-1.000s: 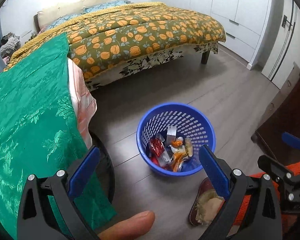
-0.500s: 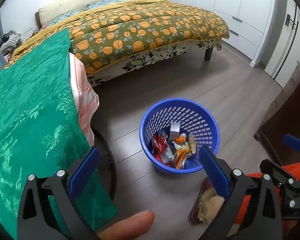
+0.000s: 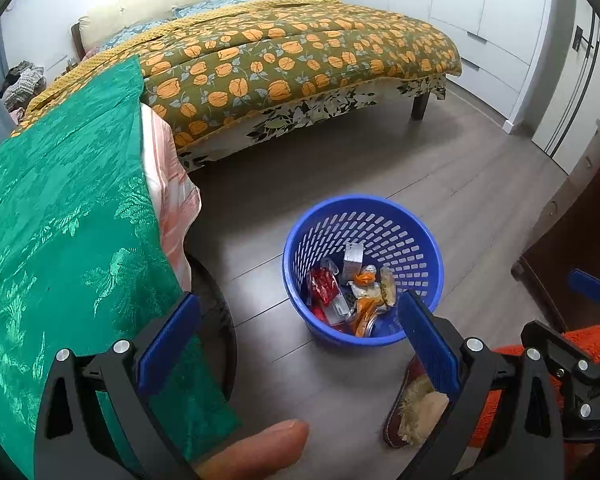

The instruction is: Collect trash

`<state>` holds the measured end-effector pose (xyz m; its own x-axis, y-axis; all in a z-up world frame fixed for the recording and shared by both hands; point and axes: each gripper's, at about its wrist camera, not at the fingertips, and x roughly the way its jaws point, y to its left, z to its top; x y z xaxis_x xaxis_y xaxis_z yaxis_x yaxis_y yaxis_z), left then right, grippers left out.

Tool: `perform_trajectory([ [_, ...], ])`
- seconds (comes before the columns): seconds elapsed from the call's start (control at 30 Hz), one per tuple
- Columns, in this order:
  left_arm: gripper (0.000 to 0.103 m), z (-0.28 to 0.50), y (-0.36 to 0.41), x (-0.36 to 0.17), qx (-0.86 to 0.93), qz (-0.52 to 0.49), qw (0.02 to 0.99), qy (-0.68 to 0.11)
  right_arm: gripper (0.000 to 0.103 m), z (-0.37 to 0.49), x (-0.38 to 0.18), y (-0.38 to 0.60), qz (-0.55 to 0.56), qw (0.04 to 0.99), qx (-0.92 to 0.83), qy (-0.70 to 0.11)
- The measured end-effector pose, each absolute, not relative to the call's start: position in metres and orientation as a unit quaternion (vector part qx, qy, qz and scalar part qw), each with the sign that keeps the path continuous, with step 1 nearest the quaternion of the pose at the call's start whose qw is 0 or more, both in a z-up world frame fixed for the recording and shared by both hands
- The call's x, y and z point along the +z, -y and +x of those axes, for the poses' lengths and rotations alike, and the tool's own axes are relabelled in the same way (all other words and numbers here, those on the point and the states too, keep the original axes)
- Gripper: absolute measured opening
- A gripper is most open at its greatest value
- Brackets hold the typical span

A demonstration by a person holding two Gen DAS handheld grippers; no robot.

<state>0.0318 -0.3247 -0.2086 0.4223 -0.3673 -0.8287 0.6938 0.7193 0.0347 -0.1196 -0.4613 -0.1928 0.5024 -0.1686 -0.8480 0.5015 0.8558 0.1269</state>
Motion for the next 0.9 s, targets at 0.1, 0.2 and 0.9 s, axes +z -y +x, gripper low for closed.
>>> perform_trajectory([
  [0.1,0.098,0.0321,0.3244,-0.2092,-0.323,0.19,0.821,-0.431,0.098,-0.1196,-0.1926,0.4617,0.181,0.848,-0.197,-0.458],
  [0.2,0.098,0.0317,0.3244,-0.2098,-0.322,0.191,0.821,-0.43,0.098,-0.1193,-0.193,0.4607,0.181,0.848,-0.197,-0.458],
  [0.9,0.098,0.034,0.3225,-0.2124,-0.32,0.193,0.821,-0.432,0.098,-0.1188,-0.1956,0.458,0.181,0.847,-0.194,-0.461],
])
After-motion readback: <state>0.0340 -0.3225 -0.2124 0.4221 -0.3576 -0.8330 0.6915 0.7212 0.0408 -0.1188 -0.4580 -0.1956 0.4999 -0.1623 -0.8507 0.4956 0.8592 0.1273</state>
